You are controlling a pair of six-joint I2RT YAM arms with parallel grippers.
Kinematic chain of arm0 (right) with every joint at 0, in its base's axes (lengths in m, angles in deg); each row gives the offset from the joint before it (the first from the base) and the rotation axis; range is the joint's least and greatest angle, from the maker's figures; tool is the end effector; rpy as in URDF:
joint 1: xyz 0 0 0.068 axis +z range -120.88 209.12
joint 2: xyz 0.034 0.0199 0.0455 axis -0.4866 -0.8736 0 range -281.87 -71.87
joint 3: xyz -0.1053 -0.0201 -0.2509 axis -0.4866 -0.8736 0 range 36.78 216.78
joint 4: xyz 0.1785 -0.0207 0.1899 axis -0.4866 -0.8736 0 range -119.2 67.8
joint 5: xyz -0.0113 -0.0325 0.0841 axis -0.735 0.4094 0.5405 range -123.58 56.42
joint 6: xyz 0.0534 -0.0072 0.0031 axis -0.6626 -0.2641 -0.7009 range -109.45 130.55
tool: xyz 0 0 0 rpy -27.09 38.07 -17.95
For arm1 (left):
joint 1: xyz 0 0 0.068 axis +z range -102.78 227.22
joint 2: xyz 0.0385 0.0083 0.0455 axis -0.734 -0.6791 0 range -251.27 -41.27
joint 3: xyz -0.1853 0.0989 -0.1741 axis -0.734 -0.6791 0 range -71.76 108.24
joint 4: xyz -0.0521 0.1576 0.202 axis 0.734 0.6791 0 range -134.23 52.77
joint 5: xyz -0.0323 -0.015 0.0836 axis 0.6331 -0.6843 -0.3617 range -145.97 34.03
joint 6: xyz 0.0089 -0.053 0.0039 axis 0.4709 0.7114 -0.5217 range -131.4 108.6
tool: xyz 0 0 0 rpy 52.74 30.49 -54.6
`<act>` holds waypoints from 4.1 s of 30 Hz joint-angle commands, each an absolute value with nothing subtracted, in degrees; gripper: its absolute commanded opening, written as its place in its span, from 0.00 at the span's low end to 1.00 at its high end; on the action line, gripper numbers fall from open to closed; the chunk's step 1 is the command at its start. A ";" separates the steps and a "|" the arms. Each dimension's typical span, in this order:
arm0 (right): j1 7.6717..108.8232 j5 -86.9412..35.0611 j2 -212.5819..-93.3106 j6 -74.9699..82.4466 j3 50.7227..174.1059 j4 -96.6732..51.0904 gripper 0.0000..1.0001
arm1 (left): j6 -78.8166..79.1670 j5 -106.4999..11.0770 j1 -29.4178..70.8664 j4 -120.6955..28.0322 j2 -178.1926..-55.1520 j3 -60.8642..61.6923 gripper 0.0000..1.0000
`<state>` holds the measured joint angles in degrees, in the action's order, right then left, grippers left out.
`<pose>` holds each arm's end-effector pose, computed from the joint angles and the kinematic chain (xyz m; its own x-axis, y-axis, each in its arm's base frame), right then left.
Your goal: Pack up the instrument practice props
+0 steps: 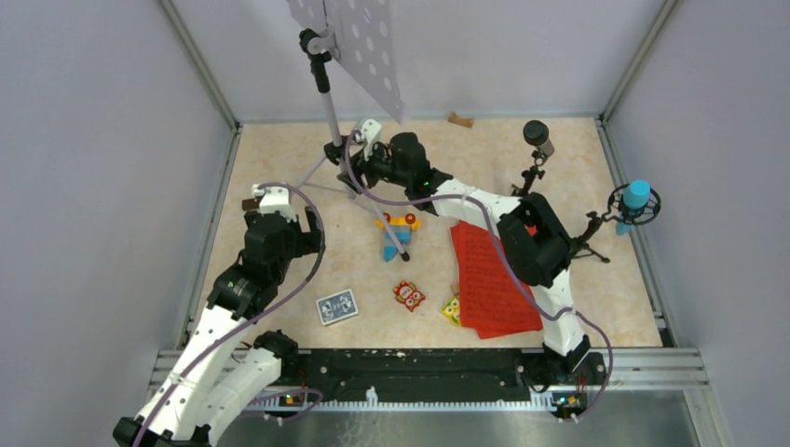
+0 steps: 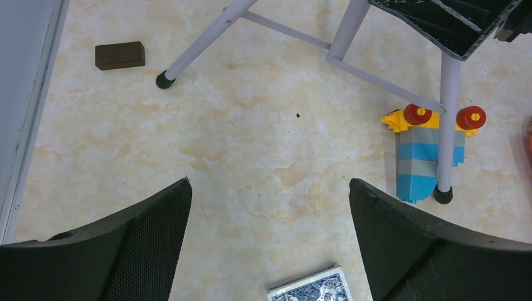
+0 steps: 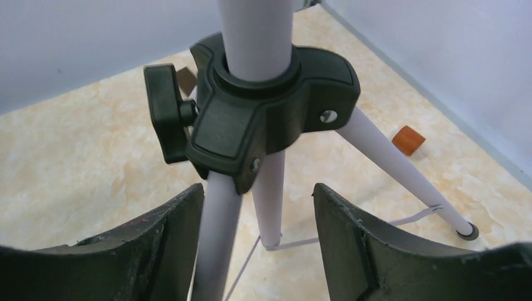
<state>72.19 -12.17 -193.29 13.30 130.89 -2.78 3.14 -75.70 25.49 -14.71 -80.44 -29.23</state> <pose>0.3630 0.3571 0.2648 -0.0571 -0.1146 -0.9918 -0.9037 0.4282 0.0026 0.1464 -0.0455 0.3071 -0.4134 -0.0897 -0.9061 -0.0379 0.9960 -0.0813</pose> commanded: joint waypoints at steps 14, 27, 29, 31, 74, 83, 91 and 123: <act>73.58 -11.42 -193.81 23.99 135.02 -1.15 0.00 | 1.98 -73.17 25.71 -18.13 -80.73 -29.73 0.99; 63.75 24.64 -203.34 29.82 150.02 -8.40 0.00 | -2.52 -69.32 25.69 -25.32 -81.94 -31.48 0.99; 63.19 25.89 -204.02 28.15 151.16 -8.25 0.08 | -5.15 -67.95 25.80 -28.51 -83.71 -31.06 0.99; 62.77 23.20 -202.67 23.73 149.16 -3.48 0.30 | -5.98 -67.39 25.82 -30.74 -86.29 -29.72 0.99; 66.59 -27.76 -153.45 -21.10 96.28 -11.00 0.54 | -5.21 -33.82 33.34 -48.58 -112.34 -26.46 0.62; 66.96 -28.33 -153.52 -24.44 94.39 -11.29 0.53 | -4.61 -28.57 32.93 -46.80 -108.31 -28.64 0.63; 67.21 -30.50 -154.25 -33.93 94.76 -10.20 0.46 | -6.70 -41.52 32.88 -48.51 -112.31 -26.22 0.85; 63.15 -26.45 -172.32 -32.88 112.68 -15.93 0.43 | -4.03 -34.92 25.09 -44.50 -113.89 -27.48 0.72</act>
